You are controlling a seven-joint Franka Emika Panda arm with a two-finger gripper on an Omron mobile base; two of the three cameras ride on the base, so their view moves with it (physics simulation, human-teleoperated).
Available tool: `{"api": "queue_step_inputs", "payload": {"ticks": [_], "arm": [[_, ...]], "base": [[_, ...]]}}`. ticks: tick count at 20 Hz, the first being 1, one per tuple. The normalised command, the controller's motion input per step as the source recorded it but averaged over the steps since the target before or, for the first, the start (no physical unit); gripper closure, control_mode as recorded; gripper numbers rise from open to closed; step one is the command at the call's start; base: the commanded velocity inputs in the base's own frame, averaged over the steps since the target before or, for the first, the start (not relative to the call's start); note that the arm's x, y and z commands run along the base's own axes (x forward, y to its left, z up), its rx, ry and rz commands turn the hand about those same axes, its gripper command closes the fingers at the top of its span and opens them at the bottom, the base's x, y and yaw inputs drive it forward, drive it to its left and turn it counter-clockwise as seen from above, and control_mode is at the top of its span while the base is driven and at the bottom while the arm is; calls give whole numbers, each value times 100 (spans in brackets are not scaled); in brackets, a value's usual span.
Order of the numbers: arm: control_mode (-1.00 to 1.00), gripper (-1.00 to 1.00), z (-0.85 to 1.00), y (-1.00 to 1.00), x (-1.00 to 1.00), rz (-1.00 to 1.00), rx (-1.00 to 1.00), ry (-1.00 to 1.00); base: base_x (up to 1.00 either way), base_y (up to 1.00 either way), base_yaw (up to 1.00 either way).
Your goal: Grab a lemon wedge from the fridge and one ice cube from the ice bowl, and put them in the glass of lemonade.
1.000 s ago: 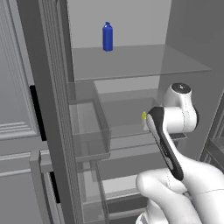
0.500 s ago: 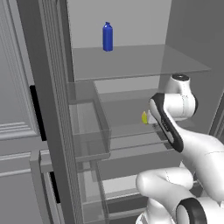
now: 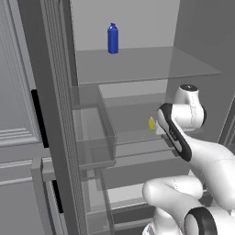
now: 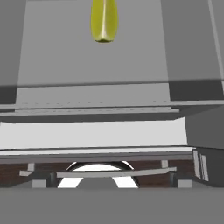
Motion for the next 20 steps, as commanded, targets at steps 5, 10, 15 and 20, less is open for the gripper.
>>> {"api": "queue_step_inputs", "payload": {"ticks": [5,10,15,20], "arm": [[-100,-100,0,2,31,1,0,0],[-100,-100,-1,7,51,3,0,0],[-100,-100,-10,5,50,3,0,0],[-100,-100,-25,2,25,3,0,0]], "base": [[0,0,0],[0,0,0],[0,0,0],[0,0,0]]}}
